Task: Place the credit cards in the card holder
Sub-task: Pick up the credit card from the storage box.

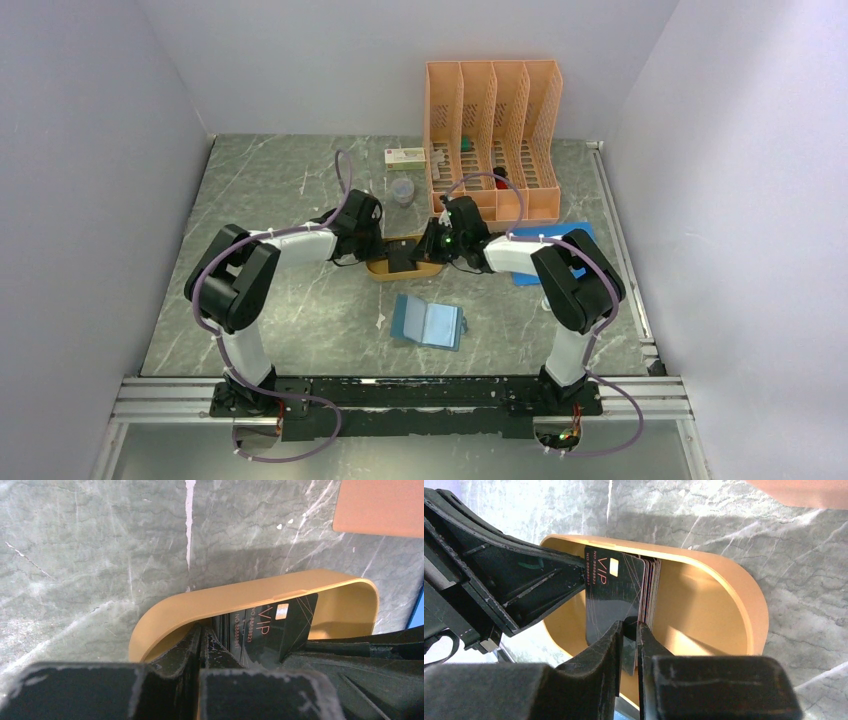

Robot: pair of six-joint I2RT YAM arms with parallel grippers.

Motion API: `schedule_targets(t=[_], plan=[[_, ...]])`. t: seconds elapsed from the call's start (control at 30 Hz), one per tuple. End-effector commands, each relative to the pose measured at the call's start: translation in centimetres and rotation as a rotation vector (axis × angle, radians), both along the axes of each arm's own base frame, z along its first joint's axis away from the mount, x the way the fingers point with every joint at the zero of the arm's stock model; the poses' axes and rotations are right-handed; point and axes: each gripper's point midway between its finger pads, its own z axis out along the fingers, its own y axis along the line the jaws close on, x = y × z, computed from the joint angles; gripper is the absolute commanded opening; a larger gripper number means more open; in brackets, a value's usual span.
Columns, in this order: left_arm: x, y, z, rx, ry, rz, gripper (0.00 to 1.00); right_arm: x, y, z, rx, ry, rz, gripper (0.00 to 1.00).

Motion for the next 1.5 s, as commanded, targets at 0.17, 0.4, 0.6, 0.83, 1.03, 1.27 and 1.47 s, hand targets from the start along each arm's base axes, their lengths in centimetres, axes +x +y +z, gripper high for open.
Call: schedule_targets(t=[0.17,0.4,0.6,0.83,1.03,1.27,1.47], plan=[[-0.1,1.5,-0.4,0.066,0.019,0.039,0.05,-0.2,-2.0,-0.4,-0.041,0.003,-0.055,0.1],[-0.1,1.5,-0.4,0.063,0.019,0.038,0.05,-0.4,-2.4,0.5,-0.02,-0.011,-0.055,0.04],[0.1,1.4,0.4,0.054,0.007,0.041,0.05,-0.7,-1.9,2.2,0.025,-0.014,-0.043,0.0],[0.6,1.4,2.7,0.034,-0.033,0.06,0.05,-1.2,-1.5,5.1,0.069,0.019,-0.059,0.0],[1.1,1.2,5.2,0.015,-0.073,0.063,0.06,-1.5,-1.6,7.1,0.087,0.055,-0.094,0.0],[1.2,2.1,8.4,0.018,-0.127,0.099,0.07,-3.0,-1.9,8.4,0.153,0.22,-0.202,0.0],[0.5,4.9,12.7,0.064,-0.229,0.168,0.14,-4.8,-1.4,10.6,0.302,0.381,-0.266,0.0]])
